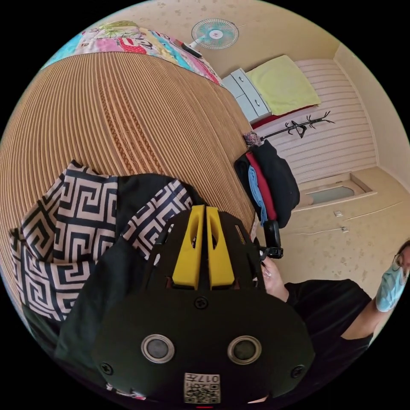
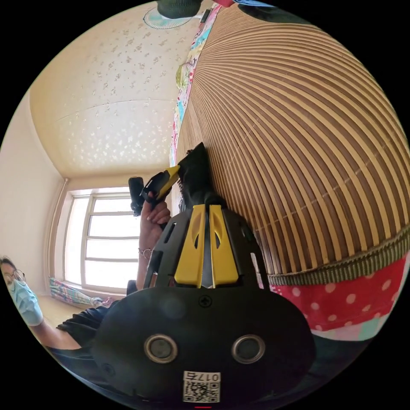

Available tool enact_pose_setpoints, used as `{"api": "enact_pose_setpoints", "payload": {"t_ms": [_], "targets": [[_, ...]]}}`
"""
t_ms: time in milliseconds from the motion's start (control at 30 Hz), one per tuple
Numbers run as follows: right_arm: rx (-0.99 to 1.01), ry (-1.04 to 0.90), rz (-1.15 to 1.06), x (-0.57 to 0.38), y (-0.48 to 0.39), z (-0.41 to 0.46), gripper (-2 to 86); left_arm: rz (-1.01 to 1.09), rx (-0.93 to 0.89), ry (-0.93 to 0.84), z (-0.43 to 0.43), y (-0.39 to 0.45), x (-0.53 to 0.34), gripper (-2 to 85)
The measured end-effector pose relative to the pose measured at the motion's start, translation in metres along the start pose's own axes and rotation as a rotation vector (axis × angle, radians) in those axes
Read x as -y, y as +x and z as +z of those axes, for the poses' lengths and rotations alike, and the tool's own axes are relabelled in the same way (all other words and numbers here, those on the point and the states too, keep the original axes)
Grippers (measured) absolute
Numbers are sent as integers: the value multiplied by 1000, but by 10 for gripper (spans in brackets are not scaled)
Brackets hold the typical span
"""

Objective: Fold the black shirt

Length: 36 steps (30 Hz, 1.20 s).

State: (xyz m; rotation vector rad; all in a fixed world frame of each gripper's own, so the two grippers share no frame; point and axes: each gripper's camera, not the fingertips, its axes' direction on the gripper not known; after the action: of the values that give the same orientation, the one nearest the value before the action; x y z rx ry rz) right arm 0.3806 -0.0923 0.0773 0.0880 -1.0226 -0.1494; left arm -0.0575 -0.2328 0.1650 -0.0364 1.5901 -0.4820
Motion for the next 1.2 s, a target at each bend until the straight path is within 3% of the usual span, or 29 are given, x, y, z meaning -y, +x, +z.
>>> {"api": "enact_pose_setpoints", "payload": {"t_ms": [200,367,533,733,967,1200], "targets": [[-139,105,-90,-22,-20,-7,17,35,165,-70,15,13,38,-8],[-286,133,-174,-34,-43,4,23,-28,88,-126,33,-11,40,8],[-201,126,-187,-42,-52,-3,48,-24,0,117,-30,5,1,111],[-167,175,-215,-66,-71,-26,72,75,172,206,-125,49,-108,117],[-340,17,-508,-80,-155,34,78,-112,576,145,-187,31,-243,111],[-516,-274,-891,-39,-267,166,105,-340,415,299,-211,4,-321,101]]}}
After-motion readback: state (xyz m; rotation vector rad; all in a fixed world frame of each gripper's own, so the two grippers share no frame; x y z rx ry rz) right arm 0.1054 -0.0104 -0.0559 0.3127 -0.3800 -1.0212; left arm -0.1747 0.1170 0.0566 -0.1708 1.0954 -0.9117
